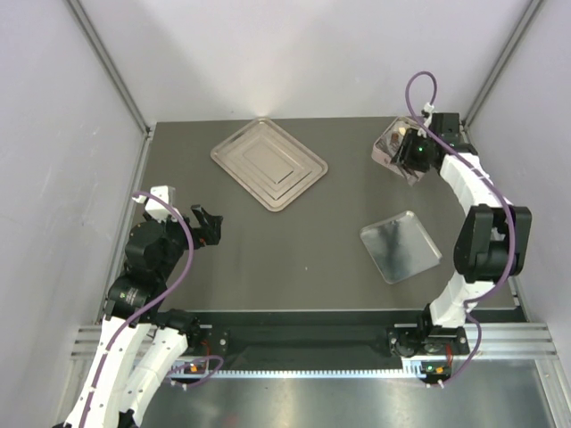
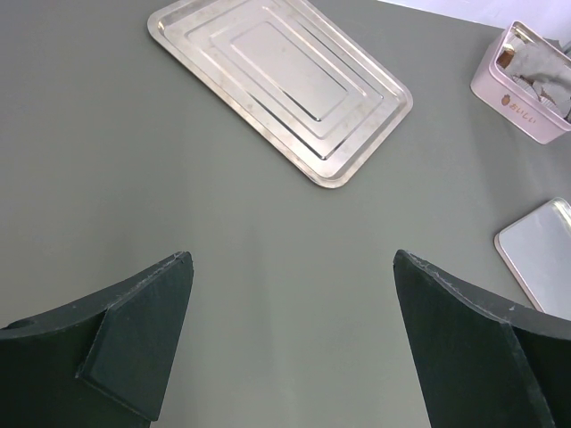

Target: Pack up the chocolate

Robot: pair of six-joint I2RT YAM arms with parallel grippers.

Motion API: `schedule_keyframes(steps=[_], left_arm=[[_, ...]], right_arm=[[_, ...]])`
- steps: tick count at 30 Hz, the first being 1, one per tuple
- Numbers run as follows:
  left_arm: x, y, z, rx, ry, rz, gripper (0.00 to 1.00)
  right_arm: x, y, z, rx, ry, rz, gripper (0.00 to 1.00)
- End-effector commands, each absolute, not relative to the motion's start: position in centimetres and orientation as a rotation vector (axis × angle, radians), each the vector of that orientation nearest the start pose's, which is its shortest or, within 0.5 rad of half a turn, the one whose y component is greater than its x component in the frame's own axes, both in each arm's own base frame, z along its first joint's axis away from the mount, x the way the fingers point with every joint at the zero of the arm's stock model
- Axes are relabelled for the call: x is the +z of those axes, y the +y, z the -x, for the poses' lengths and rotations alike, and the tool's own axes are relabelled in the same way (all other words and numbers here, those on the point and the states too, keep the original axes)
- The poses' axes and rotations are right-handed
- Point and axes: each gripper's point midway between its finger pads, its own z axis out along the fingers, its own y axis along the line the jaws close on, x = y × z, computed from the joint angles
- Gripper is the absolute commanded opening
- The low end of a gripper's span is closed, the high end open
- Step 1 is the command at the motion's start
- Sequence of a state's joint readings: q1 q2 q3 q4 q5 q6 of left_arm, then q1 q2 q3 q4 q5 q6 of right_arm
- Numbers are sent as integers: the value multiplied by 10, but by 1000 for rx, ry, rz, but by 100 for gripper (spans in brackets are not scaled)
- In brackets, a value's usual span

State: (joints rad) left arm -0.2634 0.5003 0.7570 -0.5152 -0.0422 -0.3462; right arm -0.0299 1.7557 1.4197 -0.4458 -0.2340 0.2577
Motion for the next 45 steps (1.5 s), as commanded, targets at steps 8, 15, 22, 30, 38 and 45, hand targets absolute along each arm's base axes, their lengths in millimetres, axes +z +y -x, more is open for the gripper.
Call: schedule_keyframes(steps=[8, 15, 22, 30, 38, 45], left_arm=[[272, -67, -237, -390, 1779, 122, 99], [269, -64, -239, -370, 1790, 137, 99], [267, -65, -240, -369, 1799, 138, 99], [269, -65, -239, -377, 1791, 135, 99], [266, -66, -240, -376, 1802, 137, 99], [266, -64, -241, -367, 1803, 146, 99]], right_arm=[[230, 207, -415, 660, 2146, 46, 43], [231, 302, -381, 723, 2117, 104, 41], [205, 285, -351, 522, 2197, 202, 41], [140, 240, -301, 332, 2301, 214, 39], [106, 228, -290, 244, 2278, 196, 41], [67, 246, -270, 200, 2278, 168, 46]])
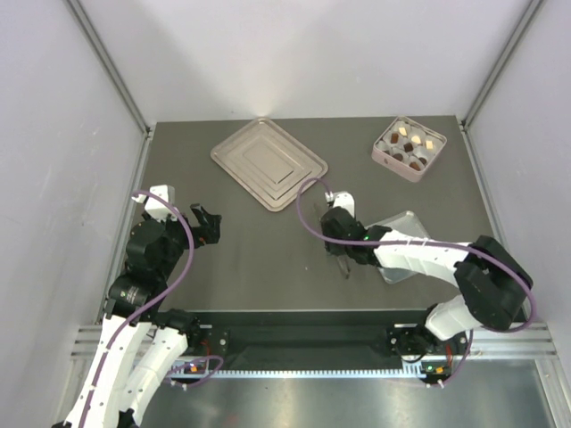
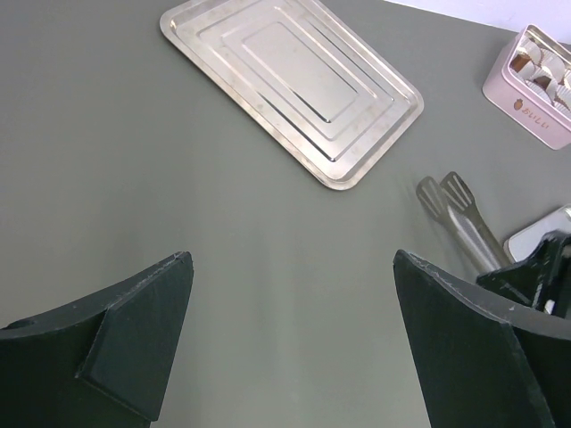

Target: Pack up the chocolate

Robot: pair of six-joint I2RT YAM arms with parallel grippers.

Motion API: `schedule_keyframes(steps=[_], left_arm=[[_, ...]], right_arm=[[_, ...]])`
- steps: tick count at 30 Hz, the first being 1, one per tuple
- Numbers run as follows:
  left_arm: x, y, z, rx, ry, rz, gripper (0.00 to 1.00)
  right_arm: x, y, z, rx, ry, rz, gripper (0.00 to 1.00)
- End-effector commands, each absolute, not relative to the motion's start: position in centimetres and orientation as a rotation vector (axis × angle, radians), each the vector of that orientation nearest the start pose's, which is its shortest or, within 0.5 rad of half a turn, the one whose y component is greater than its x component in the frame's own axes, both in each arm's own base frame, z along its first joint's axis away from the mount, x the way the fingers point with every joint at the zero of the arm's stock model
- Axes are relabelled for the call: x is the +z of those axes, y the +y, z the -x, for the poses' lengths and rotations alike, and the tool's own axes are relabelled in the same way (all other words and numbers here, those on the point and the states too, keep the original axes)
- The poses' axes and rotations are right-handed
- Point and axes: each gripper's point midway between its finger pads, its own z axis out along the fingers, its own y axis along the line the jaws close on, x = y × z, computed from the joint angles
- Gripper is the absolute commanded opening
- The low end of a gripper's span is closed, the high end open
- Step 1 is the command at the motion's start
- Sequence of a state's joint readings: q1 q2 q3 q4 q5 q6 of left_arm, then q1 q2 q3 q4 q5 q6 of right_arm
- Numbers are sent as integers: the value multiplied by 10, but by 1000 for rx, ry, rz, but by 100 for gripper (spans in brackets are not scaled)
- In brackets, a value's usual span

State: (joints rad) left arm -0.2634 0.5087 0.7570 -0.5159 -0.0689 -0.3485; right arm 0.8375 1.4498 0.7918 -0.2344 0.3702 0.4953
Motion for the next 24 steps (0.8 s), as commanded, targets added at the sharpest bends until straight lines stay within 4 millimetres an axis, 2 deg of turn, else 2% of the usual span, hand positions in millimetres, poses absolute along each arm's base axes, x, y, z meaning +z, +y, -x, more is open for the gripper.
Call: schedule_keyframes(steps=[1, 6, 7, 8, 11, 16, 21, 24], left_arm=[[266, -64, -241, -367, 1803, 146, 99], [263, -66, -242, -370, 1816, 140, 99], [263, -66, -242, -368, 1818, 140, 99], [263, -66, -242, -370, 1818, 138, 99], [265, -65, -240, -371, 1806, 140, 99], [268, -64, -239, -373, 1792, 141, 99], [268, -64, -239, -373, 1793, 142, 99], [268, -65, -239, -374, 1795, 141, 99]], right_arm=[[63, 248, -267, 183, 2278, 169, 47], [47, 275, -255, 146, 2297, 205, 50], [50, 282, -256, 158, 2302, 197, 51], [41, 283, -254, 139, 2327, 203, 52], [33, 293, -249, 177, 2378, 200, 57], [34, 298, -245, 214, 2394, 185, 61], [39, 305, -241, 268, 2410, 158, 70], [39, 300, -240, 254, 2411, 145, 72]])
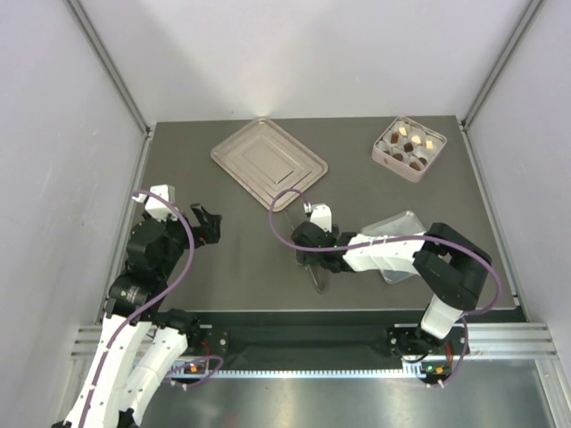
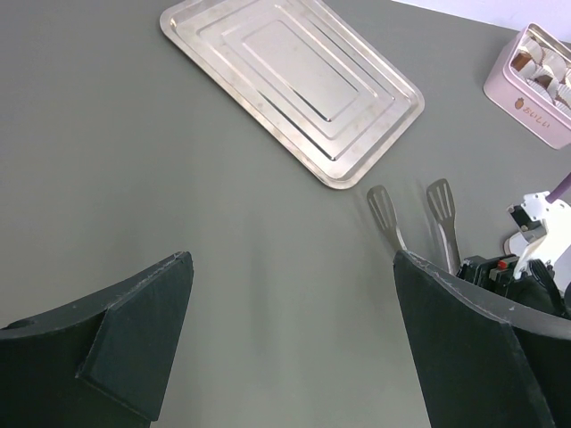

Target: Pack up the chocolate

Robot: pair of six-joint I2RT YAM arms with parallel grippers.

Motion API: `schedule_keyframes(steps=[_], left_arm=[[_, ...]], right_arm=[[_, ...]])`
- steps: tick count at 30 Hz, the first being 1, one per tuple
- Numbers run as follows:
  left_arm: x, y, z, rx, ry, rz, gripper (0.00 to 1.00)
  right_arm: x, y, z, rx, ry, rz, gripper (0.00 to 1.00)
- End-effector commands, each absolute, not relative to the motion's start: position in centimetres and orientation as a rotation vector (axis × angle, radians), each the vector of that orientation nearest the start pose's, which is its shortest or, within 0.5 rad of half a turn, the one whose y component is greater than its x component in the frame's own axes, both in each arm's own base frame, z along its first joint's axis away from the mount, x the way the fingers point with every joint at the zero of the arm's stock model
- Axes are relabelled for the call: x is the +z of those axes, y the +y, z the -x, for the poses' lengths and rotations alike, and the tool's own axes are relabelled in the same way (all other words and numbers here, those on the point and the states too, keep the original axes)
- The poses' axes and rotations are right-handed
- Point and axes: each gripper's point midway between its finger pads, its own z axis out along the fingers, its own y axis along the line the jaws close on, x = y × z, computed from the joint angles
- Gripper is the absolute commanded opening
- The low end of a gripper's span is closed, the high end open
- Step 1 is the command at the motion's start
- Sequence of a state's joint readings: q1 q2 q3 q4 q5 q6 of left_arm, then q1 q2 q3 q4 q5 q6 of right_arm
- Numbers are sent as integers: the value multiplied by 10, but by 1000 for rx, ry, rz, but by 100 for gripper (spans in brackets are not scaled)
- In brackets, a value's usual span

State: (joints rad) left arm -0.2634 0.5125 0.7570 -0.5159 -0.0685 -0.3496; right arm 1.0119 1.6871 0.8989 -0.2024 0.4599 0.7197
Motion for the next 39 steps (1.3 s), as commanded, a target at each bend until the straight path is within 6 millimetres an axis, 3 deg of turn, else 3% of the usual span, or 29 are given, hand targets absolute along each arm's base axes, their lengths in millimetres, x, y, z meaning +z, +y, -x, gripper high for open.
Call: schedule_keyframes(steps=[1, 8, 16, 23, 26, 29, 31, 34, 39], left_arm=[[267, -65, -240, -375, 1798, 140, 99], [267, -65, -240, -374, 1798, 141, 99], [266, -65, -240, -375, 1803, 142, 99], [265, -66, -240, -375, 1807, 144, 99], [265, -65, -241, -373, 1805, 147, 99], [265, -65, -240, -374, 1807, 145, 99], [265, -66, -240, -378, 1806, 144, 99], [265, -68, -239, -384, 1808, 138, 99], [265, -70, -238, -389, 1808, 131, 99]], right_arm=[[42, 297, -241, 245, 2403, 134, 73], [56, 283, -241, 223, 2383, 52, 78], [59, 272, -240, 156, 2395, 20, 82], [69, 267, -241, 142, 2381, 9, 93], [86, 260, -242, 120, 2359, 6, 95], [120, 253, -249, 155, 2294, -22, 95], [142, 243, -256, 200, 2257, -64, 94], [157, 200, -283, 193, 2232, -225, 92], [158, 141, -305, 194, 2214, -528, 81]])
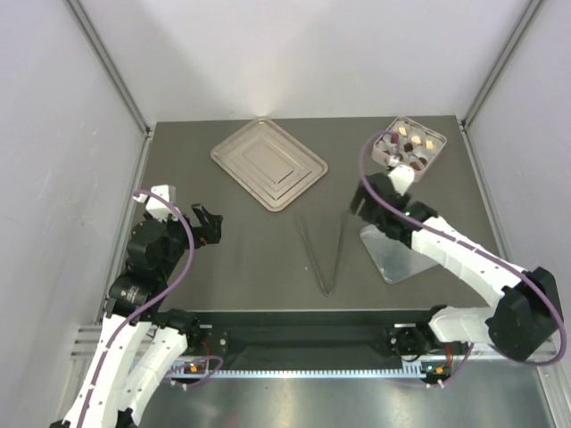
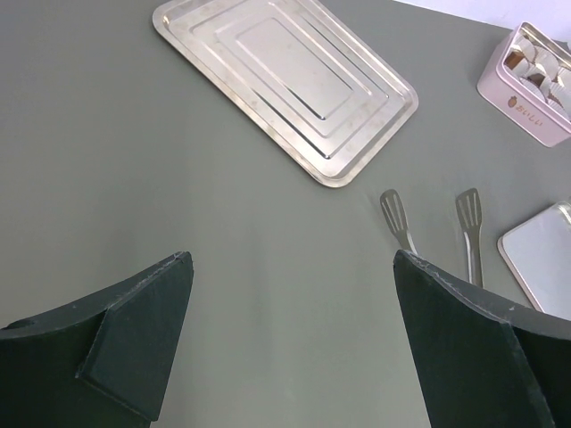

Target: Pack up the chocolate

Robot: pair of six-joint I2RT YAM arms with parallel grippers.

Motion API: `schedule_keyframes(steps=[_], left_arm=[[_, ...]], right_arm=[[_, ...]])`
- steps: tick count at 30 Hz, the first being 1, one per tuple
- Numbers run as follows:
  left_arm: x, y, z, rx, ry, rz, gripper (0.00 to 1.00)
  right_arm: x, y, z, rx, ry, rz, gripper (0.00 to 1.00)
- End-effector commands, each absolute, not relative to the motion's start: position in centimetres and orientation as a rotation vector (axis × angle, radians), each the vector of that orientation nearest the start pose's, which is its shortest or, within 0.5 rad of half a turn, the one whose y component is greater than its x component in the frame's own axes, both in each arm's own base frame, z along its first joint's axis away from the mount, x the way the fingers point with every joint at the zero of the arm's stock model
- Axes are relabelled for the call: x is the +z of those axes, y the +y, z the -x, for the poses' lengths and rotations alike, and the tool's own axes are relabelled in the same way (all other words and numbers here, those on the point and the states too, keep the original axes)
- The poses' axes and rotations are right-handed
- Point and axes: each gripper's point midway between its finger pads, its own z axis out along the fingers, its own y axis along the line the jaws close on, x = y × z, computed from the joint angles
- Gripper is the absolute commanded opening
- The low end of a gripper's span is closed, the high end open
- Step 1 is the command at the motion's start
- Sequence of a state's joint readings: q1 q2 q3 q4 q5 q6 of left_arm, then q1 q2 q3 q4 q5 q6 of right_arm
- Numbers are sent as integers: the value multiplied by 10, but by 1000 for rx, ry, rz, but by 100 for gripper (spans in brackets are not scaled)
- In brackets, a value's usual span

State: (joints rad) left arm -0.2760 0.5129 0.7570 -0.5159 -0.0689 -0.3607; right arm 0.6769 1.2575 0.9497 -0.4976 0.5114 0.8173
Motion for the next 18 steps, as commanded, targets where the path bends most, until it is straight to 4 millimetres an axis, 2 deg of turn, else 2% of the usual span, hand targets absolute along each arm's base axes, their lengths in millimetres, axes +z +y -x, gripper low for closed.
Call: schedule_keyframes(steps=[1, 5, 7, 9, 10, 12, 13, 15, 16, 18], left_arm=[[266, -70, -237, -389, 1806, 130, 99], [267, -70, -237, -390, 1802, 127, 99], [266, -71, -237, -396, 1804, 124, 99], [266, -72, -237, -399, 1806, 120, 99], [266, -72, -237, -401, 1807, 119, 99], [266, -72, -237, -400, 1805, 120, 99], [267, -71, -237, -398, 1801, 123, 99], [267, -71, -237, -395, 1803, 125, 99], [267, -70, -236, -394, 1802, 127, 99], [266, -69, -236, -388, 1804, 132, 99]], right_arm=[[159, 122, -311, 159, 2190, -604, 76], [153, 82, -326, 107, 2163, -771, 69], [142, 63, -333, 92, 2176, -870, 65], [137, 54, -340, 89, 2180, -925, 63], [126, 48, -344, 82, 2204, -966, 60], [121, 45, -352, 83, 2217, -998, 58], [108, 42, -355, 81, 2248, -1036, 57], [101, 42, -363, 98, 2261, -1073, 57], [89, 42, -365, 99, 2283, -1104, 57], [84, 42, -374, 118, 2278, -1130, 56]])
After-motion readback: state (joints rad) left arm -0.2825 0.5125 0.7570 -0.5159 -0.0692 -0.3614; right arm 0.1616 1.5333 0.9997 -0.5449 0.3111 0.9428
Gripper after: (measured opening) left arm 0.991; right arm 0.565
